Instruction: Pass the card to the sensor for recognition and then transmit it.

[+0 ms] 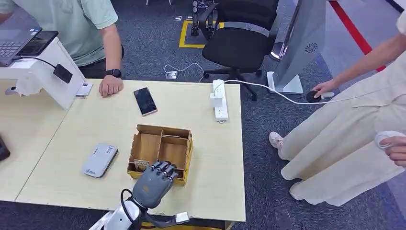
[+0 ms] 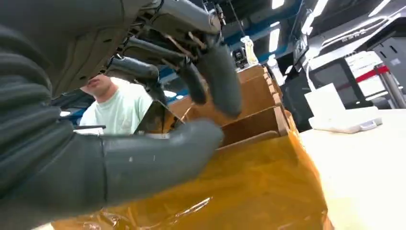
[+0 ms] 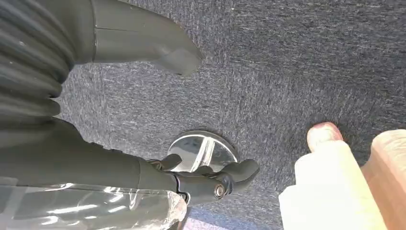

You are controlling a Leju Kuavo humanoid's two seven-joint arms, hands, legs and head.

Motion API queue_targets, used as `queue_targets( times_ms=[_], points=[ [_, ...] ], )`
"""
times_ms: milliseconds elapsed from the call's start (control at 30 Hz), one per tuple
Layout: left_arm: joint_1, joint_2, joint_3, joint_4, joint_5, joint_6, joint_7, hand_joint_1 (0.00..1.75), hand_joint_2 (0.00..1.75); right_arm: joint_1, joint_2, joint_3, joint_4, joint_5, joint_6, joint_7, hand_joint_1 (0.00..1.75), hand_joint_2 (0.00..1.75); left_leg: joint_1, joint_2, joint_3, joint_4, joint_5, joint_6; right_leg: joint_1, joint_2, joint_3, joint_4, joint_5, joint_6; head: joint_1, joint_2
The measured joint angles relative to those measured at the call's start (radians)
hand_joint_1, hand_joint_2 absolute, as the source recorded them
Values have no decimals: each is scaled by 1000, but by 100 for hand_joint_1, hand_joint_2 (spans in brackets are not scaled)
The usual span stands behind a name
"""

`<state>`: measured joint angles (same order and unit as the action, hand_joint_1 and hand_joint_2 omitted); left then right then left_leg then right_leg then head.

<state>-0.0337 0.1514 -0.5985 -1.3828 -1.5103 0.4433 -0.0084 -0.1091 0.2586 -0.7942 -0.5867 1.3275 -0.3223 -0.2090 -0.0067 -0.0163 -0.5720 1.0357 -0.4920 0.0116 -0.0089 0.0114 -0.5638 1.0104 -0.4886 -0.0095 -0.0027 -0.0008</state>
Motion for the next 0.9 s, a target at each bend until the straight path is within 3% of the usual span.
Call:
queue_targets(
  times_ms=[267,400,533,567,700,767,800,833,867,900],
  points=[
    [10,5,1,0,0,-3,-19,175,175,0,0,0,0,-4,0,0,0,175,0,0,0,0,0,0,0,0,0,0,0,0,0,0],
    [12,4,1,0,0,-6,-23,157,175,0,0,0,0,-6,0,0,0,175,0,0,0,0,0,0,0,0,0,0,0,0,0,0],
    [12,4,1,0,0,-4,-22,152,175,0,0,0,0,-8,-1,0,0,175,0,0,0,0,0,0,0,0,0,0,0,0,0,0],
    [12,4,1,0,0,-3,-22,120,175,0,0,0,0,-8,-1,0,0,175,0,0,0,0,0,0,0,0,0,0,0,0,0,0],
    [12,4,0,0,0,-2,-19,94,175,0,0,0,0,-11,-1,0,0,175,0,0,0,0,0,0,0,0,0,0,0,0,0,0],
    [12,4,0,0,0,1,-12,101,175,0,0,0,0,-11,-2,0,0,175,0,0,0,0,0,0,0,0,0,0,0,0,0,0],
    [12,4,0,0,0,3,-3,113,175,0,0,0,0,-11,-2,0,0,175,0,0,0,0,0,0,0,0,0,0,0,0,0,0],
    [11,5,0,0,0,7,7,148,175,0,0,0,0,-11,-2,0,0,175,0,0,0,0,0,0,0,0,0,0,0,0,0,0],
    [10,5,0,0,0,8,15,157,175,0,0,0,0,-11,-3,0,0,175,0,0,0,0,0,0,0,0,0,0,0,0,0,0],
    [9,5,0,0,0,8,21,154,175,0,0,0,0,-11,-3,0,0,175,0,0,0,0,0,0,0,0,0,0,0,0,0,0]
  ],
)
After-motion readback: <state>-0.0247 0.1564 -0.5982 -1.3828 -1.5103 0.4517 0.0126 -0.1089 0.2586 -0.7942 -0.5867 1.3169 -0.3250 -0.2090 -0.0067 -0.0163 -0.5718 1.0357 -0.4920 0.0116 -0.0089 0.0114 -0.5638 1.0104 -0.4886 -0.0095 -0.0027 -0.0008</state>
